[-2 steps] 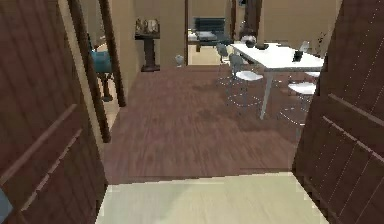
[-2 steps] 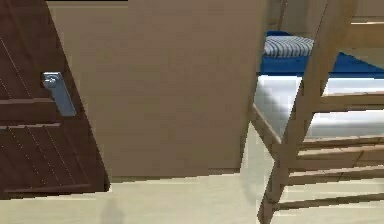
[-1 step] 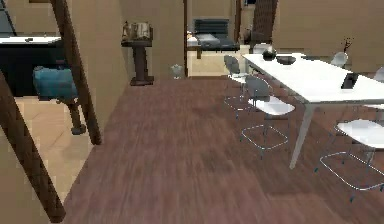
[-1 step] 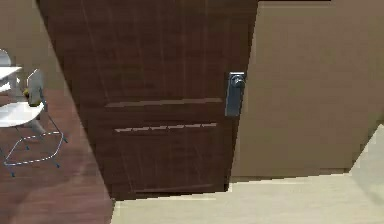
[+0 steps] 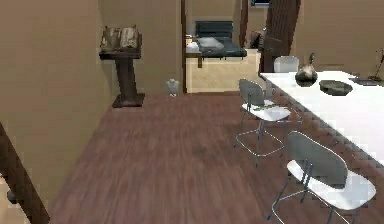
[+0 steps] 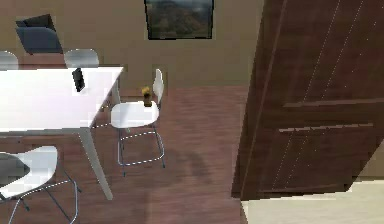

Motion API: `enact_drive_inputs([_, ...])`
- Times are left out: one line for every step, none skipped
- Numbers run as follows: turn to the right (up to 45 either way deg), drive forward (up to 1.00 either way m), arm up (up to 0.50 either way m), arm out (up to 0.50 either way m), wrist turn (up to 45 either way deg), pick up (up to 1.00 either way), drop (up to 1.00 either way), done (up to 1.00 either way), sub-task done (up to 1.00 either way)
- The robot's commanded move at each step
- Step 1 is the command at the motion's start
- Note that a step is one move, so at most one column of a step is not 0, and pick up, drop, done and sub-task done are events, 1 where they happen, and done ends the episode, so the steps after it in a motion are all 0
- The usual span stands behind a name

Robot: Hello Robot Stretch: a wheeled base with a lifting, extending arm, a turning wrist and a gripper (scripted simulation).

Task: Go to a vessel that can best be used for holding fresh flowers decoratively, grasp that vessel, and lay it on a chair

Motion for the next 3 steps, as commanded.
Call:
enact_drive_inputs([0.0,1.00,0.00,0.00,0.0,0.00,0.00,0.00,0.00])
enact_drive_inputs([-6.0,0.00,0.00,0.00,0.0,0.00,0.00,0.00,0.00])
enact_drive_inputs([0.0,0.20,0.00,0.00,0.0,0.00,0.00,0.00,0.00])
